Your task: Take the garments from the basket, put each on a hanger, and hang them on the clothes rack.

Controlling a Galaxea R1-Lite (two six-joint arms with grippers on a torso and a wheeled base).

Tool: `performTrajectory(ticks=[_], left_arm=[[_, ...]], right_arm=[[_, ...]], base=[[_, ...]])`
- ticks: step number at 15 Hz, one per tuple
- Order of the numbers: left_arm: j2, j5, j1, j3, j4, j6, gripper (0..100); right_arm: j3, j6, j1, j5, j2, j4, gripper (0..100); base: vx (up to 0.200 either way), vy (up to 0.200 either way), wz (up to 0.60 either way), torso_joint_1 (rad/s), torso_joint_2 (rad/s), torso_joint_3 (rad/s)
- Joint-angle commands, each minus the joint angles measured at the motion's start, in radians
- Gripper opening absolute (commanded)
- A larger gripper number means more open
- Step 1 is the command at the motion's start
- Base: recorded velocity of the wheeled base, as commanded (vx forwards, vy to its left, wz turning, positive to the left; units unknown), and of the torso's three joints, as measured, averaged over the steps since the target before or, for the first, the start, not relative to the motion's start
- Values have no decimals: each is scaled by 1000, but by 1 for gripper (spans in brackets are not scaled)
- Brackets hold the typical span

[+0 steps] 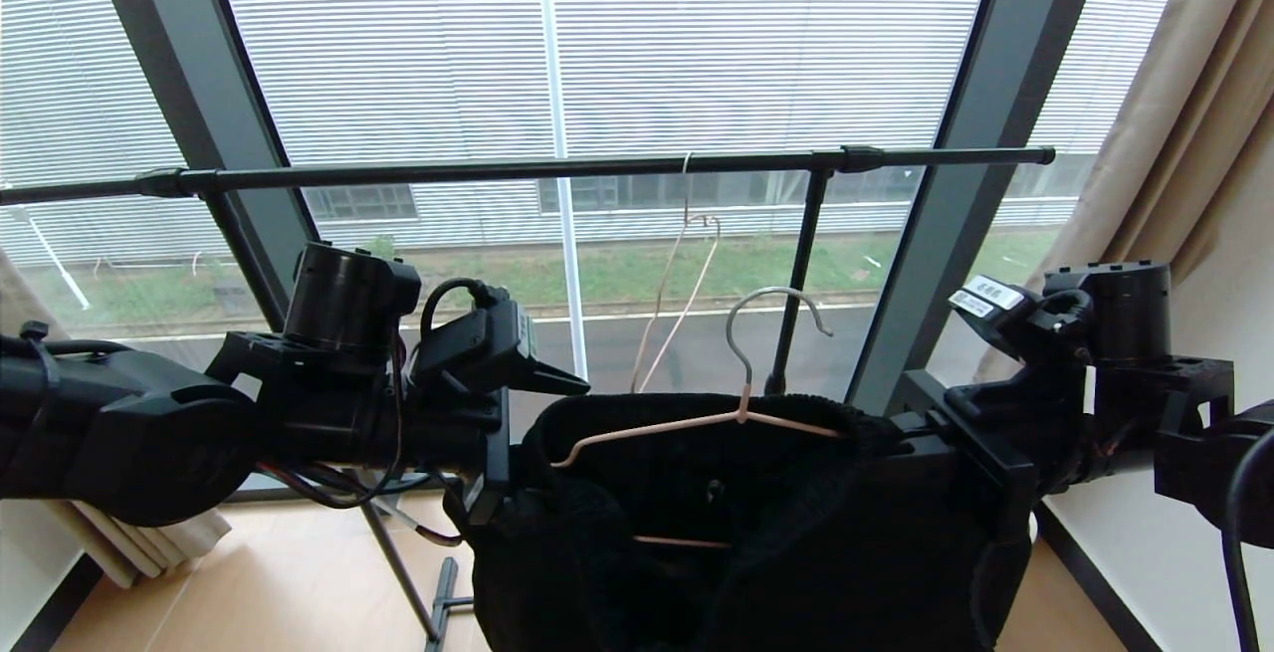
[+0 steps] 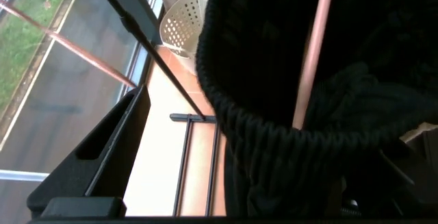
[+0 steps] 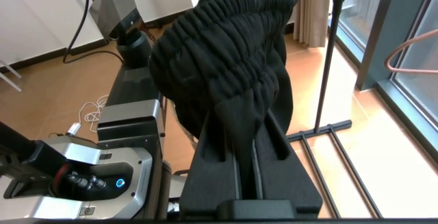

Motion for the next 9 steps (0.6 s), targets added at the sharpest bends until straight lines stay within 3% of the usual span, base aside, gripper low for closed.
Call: performTrajectory(ticks=[1,2,3,9], left_arm=[[10,0,-7,0,-1,0,100],[10,0,-8,3,-1,0,100],[10,0,-8,3,-1,0,0],[5,0,-10,3,-3,2,0]], right_arm=[[0,-1,1,1,2,0,0],[0,-1,1,1,2,0,0],[0,-1,1,1,3,0,0],[-1,-2,1,-2,8,0,0]], base=[[0,0,0,0,0,0],[0,0,0,0,0,0],[0,0,0,0,0,0],[0,0,0,0,0,0]])
